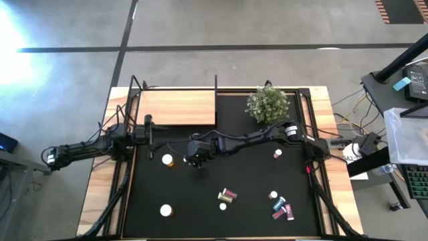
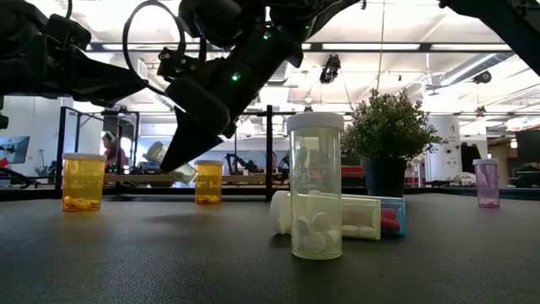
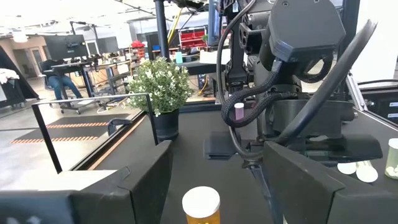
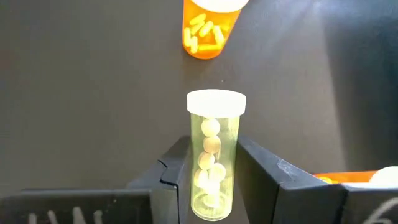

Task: Pick and place medicine bottles onto shelf by color
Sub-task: Adjust the top yellow medicine bottle

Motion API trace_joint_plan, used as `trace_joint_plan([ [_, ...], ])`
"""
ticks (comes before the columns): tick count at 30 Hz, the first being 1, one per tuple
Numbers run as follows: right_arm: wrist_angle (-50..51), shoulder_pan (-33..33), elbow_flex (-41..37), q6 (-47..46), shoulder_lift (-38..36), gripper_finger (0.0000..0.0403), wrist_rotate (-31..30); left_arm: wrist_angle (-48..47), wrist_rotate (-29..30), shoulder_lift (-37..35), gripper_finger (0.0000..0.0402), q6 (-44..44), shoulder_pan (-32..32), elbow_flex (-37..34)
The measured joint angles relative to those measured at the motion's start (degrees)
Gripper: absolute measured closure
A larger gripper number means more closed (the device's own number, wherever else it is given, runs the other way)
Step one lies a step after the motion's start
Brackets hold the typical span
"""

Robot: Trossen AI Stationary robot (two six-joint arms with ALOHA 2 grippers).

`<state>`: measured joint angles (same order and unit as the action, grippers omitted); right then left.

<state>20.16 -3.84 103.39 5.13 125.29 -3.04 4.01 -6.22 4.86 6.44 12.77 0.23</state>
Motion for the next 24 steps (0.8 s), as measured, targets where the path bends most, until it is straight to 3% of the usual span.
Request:
trace_joint_plan([
  [7,-3.55,0.25,-1.31,0.73,-0.02,0.0304,-0.11,0.00,0.01,-0.02,0.0166,0.00,-0.01,0.00],
  [11,-8.13,0.09,-3.50,-0.16,-0.02,0.0308,-4.54,0.00,0.02,-0.02,0.0166,0.00,0.00,0.00],
  [15,-13.49,0.16,-6.02,-1.65,-0.35,0.0304,-5.23,0.00,0.00,0.00,0.0166,0.00,0.00,0.01],
  [24,-30.95,0.22,-20.92,-5.09,-8.31,0.0305,-10.72,0.00,-0.02,-0.02,0.0166,0.00,-0.01,0.02],
])
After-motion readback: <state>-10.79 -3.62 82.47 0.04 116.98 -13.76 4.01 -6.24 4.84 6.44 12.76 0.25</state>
